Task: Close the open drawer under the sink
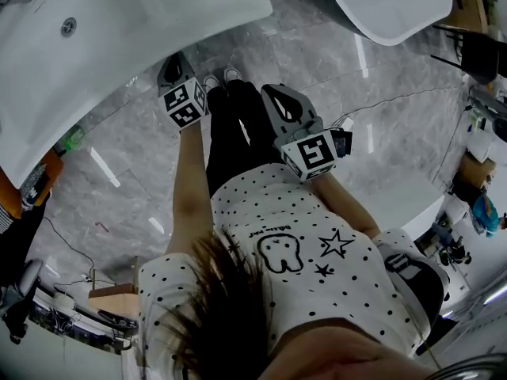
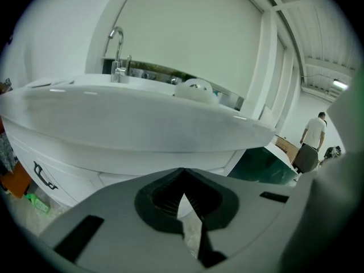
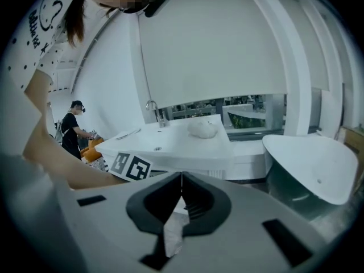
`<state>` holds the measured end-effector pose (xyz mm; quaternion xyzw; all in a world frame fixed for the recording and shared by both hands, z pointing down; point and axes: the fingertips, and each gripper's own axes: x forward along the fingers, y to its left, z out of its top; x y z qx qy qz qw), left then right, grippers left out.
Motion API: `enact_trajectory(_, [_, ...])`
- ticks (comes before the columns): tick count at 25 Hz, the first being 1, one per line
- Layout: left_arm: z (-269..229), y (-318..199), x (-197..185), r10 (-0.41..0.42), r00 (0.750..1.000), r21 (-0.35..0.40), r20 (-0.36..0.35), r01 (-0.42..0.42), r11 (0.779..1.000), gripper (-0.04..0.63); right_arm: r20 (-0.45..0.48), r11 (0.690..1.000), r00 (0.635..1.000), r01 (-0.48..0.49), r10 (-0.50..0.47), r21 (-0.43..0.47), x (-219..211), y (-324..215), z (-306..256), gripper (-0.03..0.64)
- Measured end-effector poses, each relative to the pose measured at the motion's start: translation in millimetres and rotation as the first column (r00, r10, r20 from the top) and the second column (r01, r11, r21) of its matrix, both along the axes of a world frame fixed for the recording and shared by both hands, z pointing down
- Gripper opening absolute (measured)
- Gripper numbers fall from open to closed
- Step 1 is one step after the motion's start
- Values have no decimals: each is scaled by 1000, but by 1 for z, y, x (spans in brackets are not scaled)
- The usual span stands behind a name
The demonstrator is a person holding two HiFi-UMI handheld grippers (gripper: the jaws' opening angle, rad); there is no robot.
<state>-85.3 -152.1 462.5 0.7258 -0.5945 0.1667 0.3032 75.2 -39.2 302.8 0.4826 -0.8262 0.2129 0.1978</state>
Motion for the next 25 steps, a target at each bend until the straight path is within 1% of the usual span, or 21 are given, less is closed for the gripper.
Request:
enact_trajectory(6, [-35, 10, 5, 10, 1000, 30, 12, -10, 999, 5, 3, 999, 999, 37, -37, 20, 0, 7, -13, 15])
enact_trajectory(16, [-93, 22, 15, 4, 1000, 101, 2, -5, 995, 5, 15, 994, 998, 60, -61, 95, 7, -4, -44, 15])
enact_trajectory(25, [-131, 24, 18, -3, 1000, 164, 2, 3, 986, 5, 8, 984, 995, 101, -104, 148, 4, -15, -52, 15])
